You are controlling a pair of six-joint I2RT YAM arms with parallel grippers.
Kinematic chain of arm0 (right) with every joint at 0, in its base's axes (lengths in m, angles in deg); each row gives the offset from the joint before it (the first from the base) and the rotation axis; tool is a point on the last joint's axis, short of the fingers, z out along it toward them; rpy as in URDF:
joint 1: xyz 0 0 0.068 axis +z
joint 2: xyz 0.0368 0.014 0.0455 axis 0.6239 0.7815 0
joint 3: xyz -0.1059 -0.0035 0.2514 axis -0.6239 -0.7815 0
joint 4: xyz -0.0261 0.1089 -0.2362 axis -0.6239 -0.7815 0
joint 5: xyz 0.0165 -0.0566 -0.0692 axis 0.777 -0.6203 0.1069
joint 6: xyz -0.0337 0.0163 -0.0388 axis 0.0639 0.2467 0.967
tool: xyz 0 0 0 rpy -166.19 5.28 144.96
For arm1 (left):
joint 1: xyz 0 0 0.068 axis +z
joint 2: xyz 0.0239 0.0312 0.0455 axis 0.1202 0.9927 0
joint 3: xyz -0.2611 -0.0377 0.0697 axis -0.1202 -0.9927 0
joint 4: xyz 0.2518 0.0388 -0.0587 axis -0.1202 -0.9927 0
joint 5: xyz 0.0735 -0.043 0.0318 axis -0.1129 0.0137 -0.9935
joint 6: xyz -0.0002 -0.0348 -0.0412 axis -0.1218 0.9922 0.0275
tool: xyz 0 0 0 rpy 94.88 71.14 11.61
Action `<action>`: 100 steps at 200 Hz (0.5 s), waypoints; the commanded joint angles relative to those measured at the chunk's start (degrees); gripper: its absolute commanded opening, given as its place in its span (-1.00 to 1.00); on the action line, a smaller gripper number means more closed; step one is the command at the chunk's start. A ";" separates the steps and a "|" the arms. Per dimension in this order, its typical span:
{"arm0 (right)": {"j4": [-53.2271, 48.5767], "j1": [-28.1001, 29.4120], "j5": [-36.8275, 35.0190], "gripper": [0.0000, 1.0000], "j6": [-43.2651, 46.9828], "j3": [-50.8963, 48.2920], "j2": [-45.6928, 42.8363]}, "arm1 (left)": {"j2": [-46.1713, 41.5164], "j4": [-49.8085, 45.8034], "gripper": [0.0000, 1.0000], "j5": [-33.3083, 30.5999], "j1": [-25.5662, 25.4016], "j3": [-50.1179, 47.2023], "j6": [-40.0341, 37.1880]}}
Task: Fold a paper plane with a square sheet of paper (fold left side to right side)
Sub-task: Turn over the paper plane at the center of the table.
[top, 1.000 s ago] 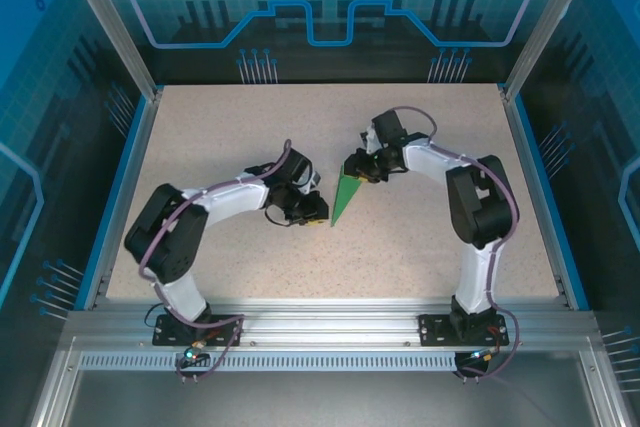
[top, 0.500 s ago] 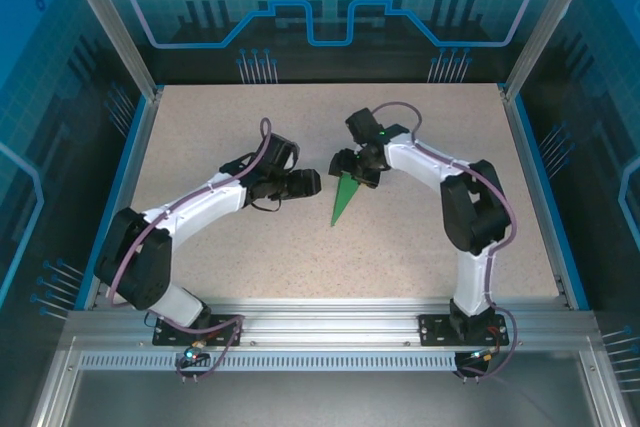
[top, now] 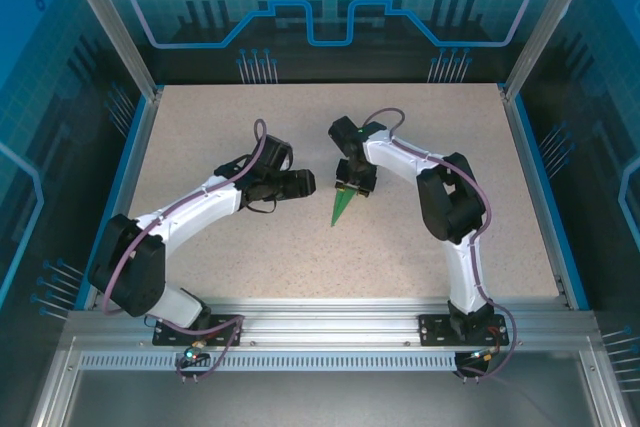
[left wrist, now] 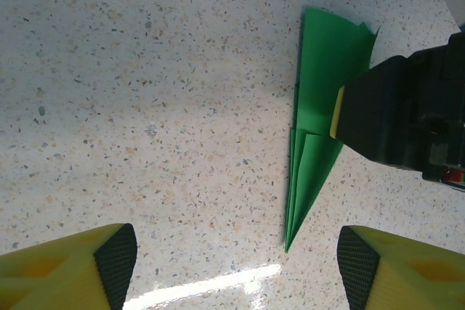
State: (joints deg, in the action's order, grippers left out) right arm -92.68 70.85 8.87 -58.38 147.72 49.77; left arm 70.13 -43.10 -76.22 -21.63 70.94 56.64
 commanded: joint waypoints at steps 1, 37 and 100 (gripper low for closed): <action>-2.16 0.53 -1.72 -0.32 -0.71 -0.78 -1.68 | -1.41 -1.58 0.53 -1.02 0.50 -0.05 -0.08; -2.25 0.53 -1.98 -0.54 -0.29 -2.54 -3.87 | -1.40 -1.62 0.55 -0.98 0.50 -0.14 -0.12; 0.25 0.58 -0.61 -1.00 3.89 -5.86 -11.49 | -3.02 -2.09 0.57 -2.15 0.96 0.03 -0.08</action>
State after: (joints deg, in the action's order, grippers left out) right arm -93.03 70.85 7.85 -57.31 143.50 43.76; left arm 69.69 -43.62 -76.68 -21.50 70.94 56.64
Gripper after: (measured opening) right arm 0.046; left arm 0.782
